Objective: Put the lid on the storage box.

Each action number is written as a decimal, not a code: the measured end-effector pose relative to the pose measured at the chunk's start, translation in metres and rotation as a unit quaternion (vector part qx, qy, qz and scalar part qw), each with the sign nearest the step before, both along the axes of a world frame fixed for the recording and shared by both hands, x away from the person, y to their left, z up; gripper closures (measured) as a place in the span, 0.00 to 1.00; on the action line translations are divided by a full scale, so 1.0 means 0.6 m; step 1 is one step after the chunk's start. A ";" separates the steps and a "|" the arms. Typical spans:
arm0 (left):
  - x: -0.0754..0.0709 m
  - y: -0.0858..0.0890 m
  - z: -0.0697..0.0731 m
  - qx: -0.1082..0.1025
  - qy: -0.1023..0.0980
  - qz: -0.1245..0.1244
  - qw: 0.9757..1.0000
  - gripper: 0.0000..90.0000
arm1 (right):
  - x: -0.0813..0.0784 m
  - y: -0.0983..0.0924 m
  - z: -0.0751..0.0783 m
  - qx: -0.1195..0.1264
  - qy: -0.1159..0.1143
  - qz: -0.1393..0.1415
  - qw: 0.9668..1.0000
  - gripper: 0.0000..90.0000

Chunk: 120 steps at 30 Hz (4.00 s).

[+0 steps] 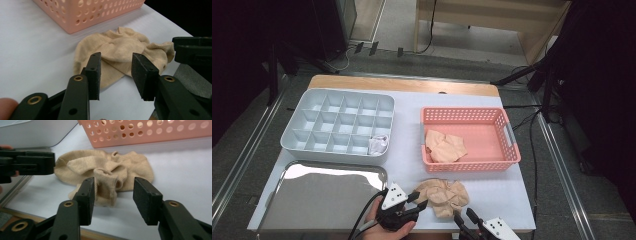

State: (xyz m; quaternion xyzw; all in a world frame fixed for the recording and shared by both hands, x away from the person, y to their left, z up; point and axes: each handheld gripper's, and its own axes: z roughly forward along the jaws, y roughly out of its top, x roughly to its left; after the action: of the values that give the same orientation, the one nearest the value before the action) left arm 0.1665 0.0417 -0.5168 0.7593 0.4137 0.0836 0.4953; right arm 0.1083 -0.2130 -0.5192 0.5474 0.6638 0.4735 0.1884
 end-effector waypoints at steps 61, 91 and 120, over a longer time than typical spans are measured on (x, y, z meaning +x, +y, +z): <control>-0.007 -0.039 -0.020 0.102 0.022 -0.026 0.994 0.86 | 0.016 0.007 -0.019 0.014 0.035 0.018 0.999 1.00; -0.002 0.033 -0.004 -0.048 0.114 -0.035 0.992 0.99 | 0.024 -0.020 0.003 0.018 0.055 0.067 0.996 0.92; -0.010 0.011 -0.008 0.019 0.023 0.010 1.000 0.69 | 0.028 -0.019 -0.027 -0.045 0.041 -0.013 0.998 0.67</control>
State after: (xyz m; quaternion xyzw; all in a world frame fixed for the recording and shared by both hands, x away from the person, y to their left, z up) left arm 0.1603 0.0485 -0.5219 0.7661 0.4307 0.0786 0.4706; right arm 0.1251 -0.2243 -0.5355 0.5659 0.6845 0.4178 0.1914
